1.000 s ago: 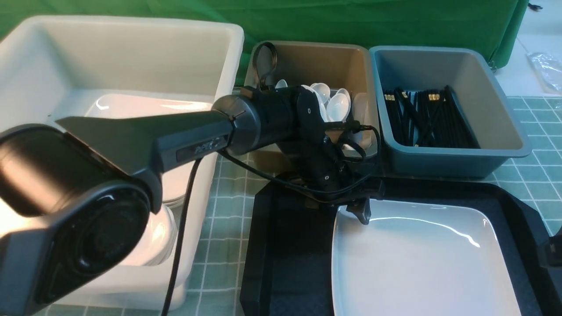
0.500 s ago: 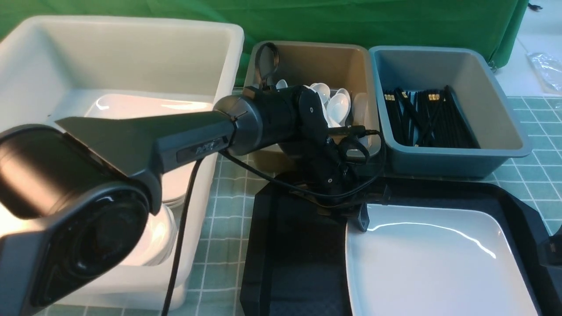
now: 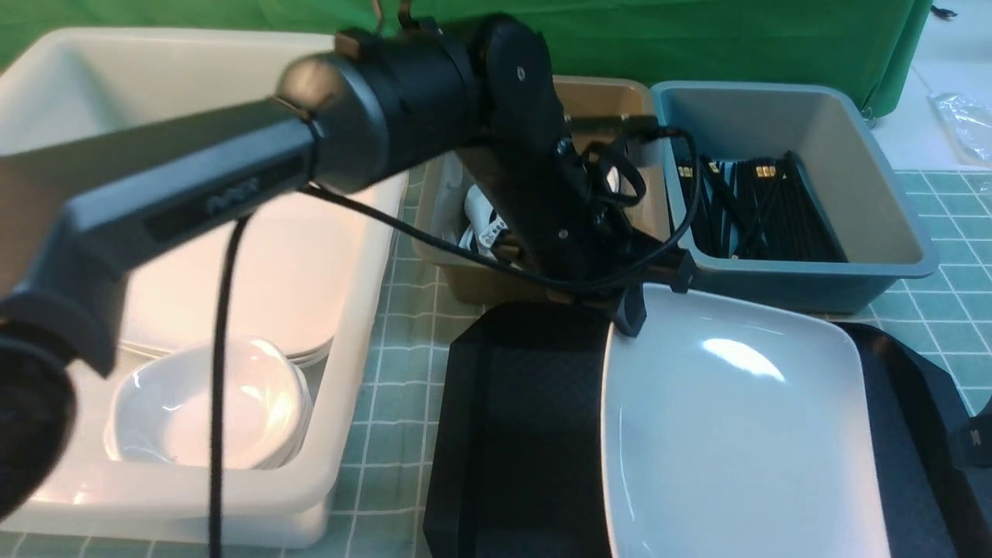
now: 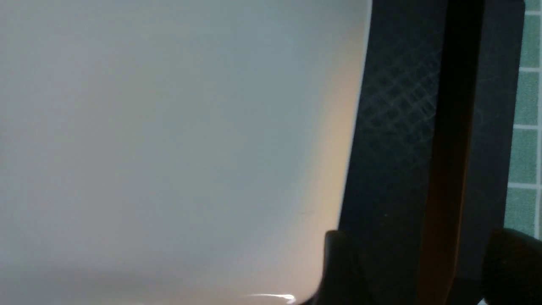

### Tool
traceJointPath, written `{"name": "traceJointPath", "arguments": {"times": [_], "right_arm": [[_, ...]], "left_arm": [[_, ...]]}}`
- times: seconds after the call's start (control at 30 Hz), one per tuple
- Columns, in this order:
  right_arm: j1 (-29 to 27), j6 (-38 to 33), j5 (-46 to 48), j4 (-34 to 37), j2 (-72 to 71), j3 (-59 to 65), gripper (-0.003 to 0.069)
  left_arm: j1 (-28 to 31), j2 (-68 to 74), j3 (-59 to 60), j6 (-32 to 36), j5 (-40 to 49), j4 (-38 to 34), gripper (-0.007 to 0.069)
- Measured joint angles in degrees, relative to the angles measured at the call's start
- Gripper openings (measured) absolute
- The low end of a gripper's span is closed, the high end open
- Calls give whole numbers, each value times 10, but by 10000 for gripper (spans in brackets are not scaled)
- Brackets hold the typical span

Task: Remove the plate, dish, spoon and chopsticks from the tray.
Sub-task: Use the left arm to put the plate into the large storage box on the left

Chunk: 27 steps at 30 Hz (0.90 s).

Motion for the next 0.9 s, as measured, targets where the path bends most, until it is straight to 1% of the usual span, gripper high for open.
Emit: {"name": "traceJointPath", "arguments": {"times": [0.23,0.5,0.6,0.67,0.77,0.8,0.83,0.87,0.9], "right_arm": [[0,0,-4,0,0,0,459],[0,0,-6,0,0,0,459],[0,0,-6,0,0,0,459],[0,0,-6,0,0,0,459],[0,0,-6,0,0,0,459],[0,0,-6,0,0,0,459],[0,0,-6,0,0,0,459],[0,0,-6,0,0,0,459],[0,0,-6,0,0,0,459]], "left_arm": [[0,-49,0,-1,12,14,19],[1,-104,2,-9,14,58,23],[3,-124,3,-24,13,72,23],[16,-141,3,-36,14,74,23],[61,-172,3,-51,14,67,23],[92,-189,3,-51,13,61,23],[97,-191,3,-51,13,60,23],[135,-207,3,-51,12,48,23],[185,-223,3,-47,11,33,23]]}}
